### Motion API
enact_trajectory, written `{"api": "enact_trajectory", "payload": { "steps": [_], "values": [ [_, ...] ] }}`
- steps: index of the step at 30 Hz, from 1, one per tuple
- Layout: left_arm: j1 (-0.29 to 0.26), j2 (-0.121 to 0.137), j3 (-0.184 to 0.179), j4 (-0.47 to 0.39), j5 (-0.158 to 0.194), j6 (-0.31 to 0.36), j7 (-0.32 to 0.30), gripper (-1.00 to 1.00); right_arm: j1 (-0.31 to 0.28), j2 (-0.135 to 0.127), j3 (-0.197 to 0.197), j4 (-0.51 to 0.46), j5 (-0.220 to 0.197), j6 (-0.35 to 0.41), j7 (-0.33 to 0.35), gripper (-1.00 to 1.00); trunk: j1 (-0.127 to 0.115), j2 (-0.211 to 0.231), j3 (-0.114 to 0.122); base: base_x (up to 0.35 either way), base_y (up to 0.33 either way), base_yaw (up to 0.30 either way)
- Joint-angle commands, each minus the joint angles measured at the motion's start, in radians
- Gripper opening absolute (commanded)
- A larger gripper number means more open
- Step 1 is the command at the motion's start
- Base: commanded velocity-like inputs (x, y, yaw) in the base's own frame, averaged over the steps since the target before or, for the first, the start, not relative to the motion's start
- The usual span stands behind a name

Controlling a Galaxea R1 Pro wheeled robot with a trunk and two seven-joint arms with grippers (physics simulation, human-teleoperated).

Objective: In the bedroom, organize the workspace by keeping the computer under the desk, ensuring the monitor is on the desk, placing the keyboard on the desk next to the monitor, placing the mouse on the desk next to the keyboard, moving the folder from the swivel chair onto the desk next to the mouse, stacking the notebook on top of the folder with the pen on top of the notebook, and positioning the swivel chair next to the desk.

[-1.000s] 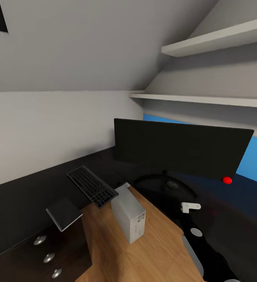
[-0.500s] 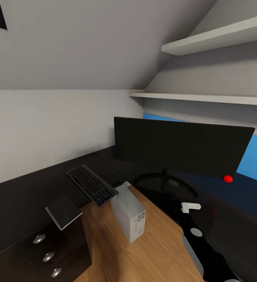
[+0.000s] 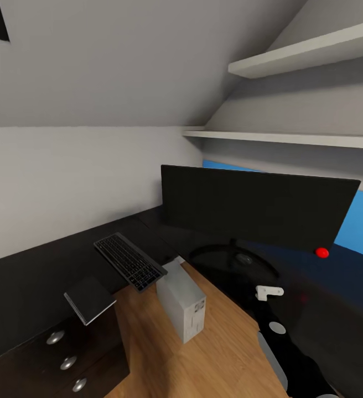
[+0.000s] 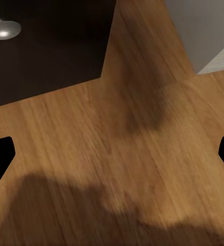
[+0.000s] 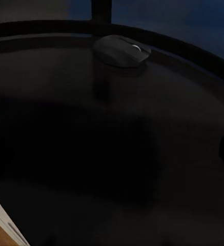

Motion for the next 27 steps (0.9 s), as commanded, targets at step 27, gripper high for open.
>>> {"api": "enact_trajectory", "payload": {
  "steps": [27],
  "values": [
    [-0.001, 0.001, -0.009, 0.001, 0.009, -0.003, -0.007, 1.00, -0.001, -0.002, 0.005, -0.001, -0.011, 0.001, -0.009, 1.00, 0.000, -0.001, -0.001, 0.067, 0.000, 0.000]
  ]
}}
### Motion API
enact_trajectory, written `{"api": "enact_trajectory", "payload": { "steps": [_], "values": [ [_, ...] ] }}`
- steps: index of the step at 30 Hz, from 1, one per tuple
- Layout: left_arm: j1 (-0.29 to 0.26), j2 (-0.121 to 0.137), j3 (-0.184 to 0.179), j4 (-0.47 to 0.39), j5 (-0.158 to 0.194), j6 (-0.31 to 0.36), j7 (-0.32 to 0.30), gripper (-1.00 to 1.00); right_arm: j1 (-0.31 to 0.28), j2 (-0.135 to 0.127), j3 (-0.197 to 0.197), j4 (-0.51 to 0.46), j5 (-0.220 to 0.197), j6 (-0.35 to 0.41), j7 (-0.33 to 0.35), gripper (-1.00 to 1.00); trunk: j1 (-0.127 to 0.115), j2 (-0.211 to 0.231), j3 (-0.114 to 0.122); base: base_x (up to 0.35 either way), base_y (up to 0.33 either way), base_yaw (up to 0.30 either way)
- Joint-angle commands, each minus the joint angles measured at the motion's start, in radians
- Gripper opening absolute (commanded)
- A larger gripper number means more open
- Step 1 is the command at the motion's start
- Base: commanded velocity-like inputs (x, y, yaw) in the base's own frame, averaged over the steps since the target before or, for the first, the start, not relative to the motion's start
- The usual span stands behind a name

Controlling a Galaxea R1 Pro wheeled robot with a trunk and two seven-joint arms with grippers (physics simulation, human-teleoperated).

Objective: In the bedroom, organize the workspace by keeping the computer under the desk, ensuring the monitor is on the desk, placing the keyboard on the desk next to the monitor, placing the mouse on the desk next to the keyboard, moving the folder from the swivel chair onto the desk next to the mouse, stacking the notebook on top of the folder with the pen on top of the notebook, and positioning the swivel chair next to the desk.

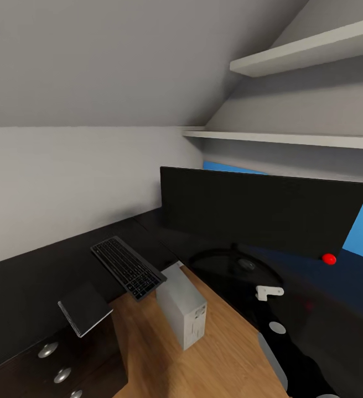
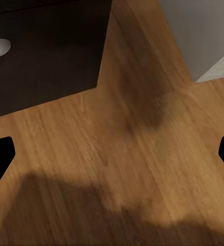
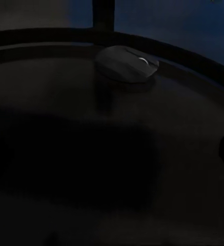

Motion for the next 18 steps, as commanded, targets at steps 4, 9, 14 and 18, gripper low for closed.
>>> {"api": "enact_trajectory", "payload": {
  "steps": [4, 9, 14, 18],
  "values": [
    [-0.001, 0.000, -0.006, 0.002, 0.010, -0.004, -0.006, 1.00, -0.001, -0.002, 0.006, -0.001, -0.011, 0.001, -0.009, 1.00, 0.000, -0.001, -0.001, 0.013, 0.000, 0.000],
    [-0.001, 0.000, -0.006, 0.001, 0.009, -0.004, -0.006, 1.00, -0.001, -0.002, 0.006, -0.001, -0.010, 0.001, -0.009, 1.00, 0.000, -0.001, -0.001, 0.148, 0.024, 0.000],
    [-0.001, 0.000, -0.007, 0.001, 0.007, -0.004, -0.007, 1.00, -0.001, -0.002, 0.006, -0.001, -0.011, 0.001, -0.009, 1.00, 0.000, -0.001, -0.001, 0.266, 0.018, 0.000],
    [-0.001, 0.000, -0.007, 0.001, 0.006, -0.004, -0.007, 1.00, 0.000, -0.002, 0.005, -0.001, -0.011, 0.001, -0.009, 1.00, 0.000, -0.001, -0.001, 0.214, 0.007, 0.000]
  ]
}}
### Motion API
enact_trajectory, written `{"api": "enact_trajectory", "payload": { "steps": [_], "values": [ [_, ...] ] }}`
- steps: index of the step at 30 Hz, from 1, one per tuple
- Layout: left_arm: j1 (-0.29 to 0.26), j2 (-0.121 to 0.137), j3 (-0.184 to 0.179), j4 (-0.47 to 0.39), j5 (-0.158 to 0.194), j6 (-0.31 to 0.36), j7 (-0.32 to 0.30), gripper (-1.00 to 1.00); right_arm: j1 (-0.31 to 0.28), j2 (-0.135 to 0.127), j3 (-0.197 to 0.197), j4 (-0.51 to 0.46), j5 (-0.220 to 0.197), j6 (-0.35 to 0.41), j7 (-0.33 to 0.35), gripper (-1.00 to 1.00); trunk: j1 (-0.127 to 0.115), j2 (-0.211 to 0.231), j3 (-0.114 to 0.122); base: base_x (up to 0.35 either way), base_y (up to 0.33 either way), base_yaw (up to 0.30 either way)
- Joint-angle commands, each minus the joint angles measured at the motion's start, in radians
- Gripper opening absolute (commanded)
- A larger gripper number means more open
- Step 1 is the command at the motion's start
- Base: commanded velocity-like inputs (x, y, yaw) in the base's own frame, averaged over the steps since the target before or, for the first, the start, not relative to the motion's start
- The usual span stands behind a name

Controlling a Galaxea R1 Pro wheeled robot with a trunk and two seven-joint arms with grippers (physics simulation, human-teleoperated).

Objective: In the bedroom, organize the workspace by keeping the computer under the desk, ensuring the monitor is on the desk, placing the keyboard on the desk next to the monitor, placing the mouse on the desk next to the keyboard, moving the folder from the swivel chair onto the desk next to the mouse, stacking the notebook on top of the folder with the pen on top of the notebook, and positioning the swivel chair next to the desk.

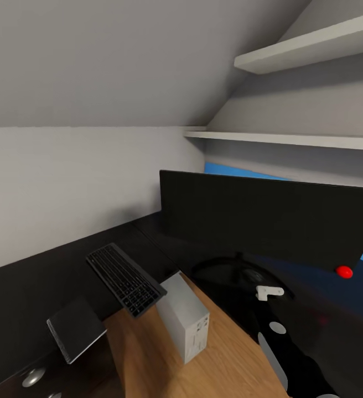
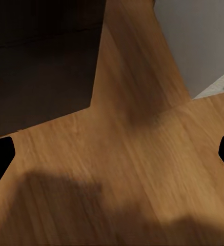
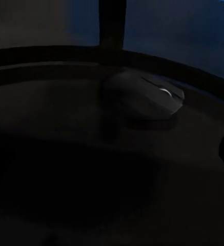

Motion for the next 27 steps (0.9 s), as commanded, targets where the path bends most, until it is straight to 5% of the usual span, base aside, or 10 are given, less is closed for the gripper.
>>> {"api": "enact_trajectory", "payload": {
  "steps": [1, 18, 27],
  "values": [
    [-0.001, 0.000, -0.005, 0.001, 0.010, -0.003, -0.006, 1.00, -0.001, -0.002, 0.006, -0.001, -0.010, 0.001, -0.009, 1.00, 0.000, -0.001, -0.001, 0.126, 0.004, 0.000],
    [-0.001, -0.002, -0.003, 0.001, 0.010, -0.003, -0.004, 1.00, 0.000, -0.002, 0.004, -0.001, -0.010, 0.001, -0.009, 1.00, 0.000, -0.001, -0.001, 0.028, 0.001, 0.000],
    [-0.001, -0.002, 0.000, 0.001, 0.012, -0.003, -0.002, 1.00, -0.001, -0.002, 0.003, -0.001, -0.010, 0.001, -0.009, 1.00, 0.035, -0.064, -0.029, 0.000, 0.000, 0.000]
  ]
}}
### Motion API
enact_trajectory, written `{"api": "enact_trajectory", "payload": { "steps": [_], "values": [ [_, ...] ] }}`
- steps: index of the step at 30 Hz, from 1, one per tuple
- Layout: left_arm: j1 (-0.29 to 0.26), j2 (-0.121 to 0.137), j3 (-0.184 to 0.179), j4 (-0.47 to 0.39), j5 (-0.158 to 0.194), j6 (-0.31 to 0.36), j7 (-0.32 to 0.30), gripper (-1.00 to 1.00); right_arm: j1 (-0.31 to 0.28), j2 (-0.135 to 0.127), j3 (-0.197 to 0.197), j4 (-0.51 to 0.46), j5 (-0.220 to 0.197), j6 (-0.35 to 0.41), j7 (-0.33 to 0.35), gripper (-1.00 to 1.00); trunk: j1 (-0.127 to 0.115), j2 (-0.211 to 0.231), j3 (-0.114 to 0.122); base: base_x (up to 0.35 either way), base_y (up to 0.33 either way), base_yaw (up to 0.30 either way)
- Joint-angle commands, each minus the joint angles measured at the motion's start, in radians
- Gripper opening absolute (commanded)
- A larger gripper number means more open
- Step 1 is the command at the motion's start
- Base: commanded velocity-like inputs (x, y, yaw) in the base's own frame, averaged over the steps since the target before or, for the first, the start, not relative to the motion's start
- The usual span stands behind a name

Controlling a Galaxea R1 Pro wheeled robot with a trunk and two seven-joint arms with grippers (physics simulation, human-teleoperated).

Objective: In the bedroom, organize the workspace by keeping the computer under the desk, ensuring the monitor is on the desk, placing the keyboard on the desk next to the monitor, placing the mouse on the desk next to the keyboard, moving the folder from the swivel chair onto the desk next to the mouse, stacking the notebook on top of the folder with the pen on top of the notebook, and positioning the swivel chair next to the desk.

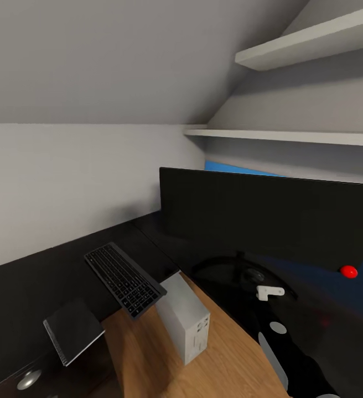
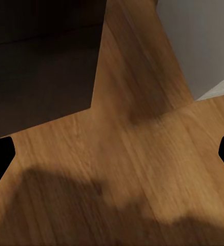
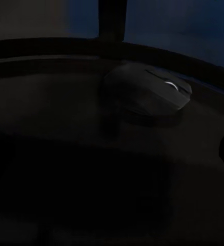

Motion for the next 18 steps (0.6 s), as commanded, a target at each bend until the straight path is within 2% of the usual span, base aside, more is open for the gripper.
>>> {"api": "enact_trajectory", "payload": {
  "steps": [1, 18],
  "values": [
    [-0.001, 0.000, -0.006, 0.001, 0.011, -0.003, -0.005, 1.00, 0.000, -0.002, 0.006, -0.001, -0.010, 0.001, -0.009, 1.00, 0.000, -0.001, -0.001, 0.000, 0.000, 0.000],
    [-0.001, 0.000, -0.009, 0.001, 0.010, -0.003, -0.005, 1.00, -0.001, -0.002, 0.004, -0.001, -0.010, 0.001, -0.009, 1.00, 0.000, -0.001, -0.001, 0.000, 0.000, 0.000]
  ]
}}
